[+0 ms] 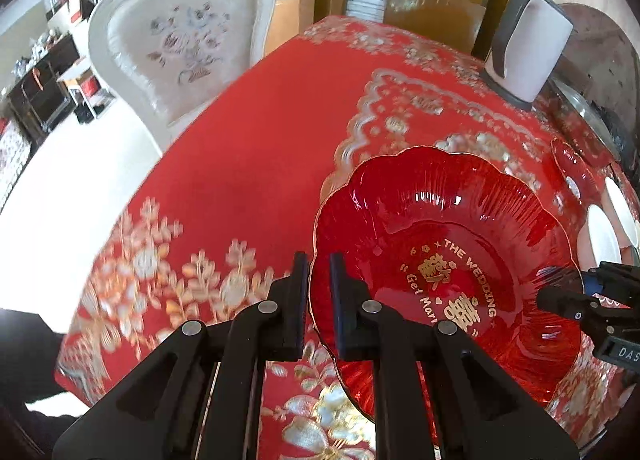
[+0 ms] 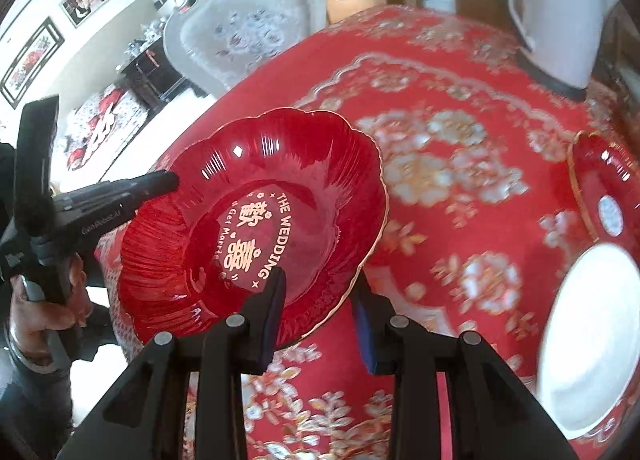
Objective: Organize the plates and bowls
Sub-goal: 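Carry the red plate with both grippers and lower it onto the tablecloth, opening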
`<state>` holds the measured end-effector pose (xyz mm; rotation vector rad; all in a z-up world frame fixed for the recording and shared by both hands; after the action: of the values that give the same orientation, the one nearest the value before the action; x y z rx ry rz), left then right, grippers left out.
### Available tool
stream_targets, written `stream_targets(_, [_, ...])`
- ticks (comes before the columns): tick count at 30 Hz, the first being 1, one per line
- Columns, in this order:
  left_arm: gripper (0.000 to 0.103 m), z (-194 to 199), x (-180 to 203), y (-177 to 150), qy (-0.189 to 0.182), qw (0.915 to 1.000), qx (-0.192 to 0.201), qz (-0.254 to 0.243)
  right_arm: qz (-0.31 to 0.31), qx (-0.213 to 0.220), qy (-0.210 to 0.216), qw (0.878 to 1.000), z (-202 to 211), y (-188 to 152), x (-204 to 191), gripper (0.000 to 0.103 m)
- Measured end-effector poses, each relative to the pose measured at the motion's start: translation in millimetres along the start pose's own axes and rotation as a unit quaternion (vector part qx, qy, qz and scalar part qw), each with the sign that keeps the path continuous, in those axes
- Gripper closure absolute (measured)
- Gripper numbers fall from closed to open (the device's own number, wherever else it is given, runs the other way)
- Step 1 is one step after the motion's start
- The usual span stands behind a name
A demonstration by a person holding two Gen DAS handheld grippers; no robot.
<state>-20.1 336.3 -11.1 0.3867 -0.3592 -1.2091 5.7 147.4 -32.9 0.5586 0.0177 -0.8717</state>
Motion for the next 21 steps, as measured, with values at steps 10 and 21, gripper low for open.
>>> stream_targets(10, [0.091, -2.0, -5.8, -13.9, 0.004, 0.9991, 0.040, 0.011, -0.023, -0.023, 0.024, 0.999, -19.4, -18.8, -4.6, 0.068])
stream_targets(21, [0.065, 11.1, -25.4, -13.4, 0.005, 0.9982, 0.037, 0.046, -0.036, 0.010, -0.005, 0.999, 7.9, -26.9, 9.6, 0.049])
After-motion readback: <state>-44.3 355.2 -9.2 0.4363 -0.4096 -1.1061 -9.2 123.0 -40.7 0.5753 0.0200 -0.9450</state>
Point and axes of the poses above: each gripper's, at about its wrist camera, not at the fingertips, and z roughly against the way its jaws point, x to its right, y to its top, the point moved 8 cm from there along -z, roughly the way its jaws point, and after that the axes turned 4 degrees about -x, right-handed, at the moved point
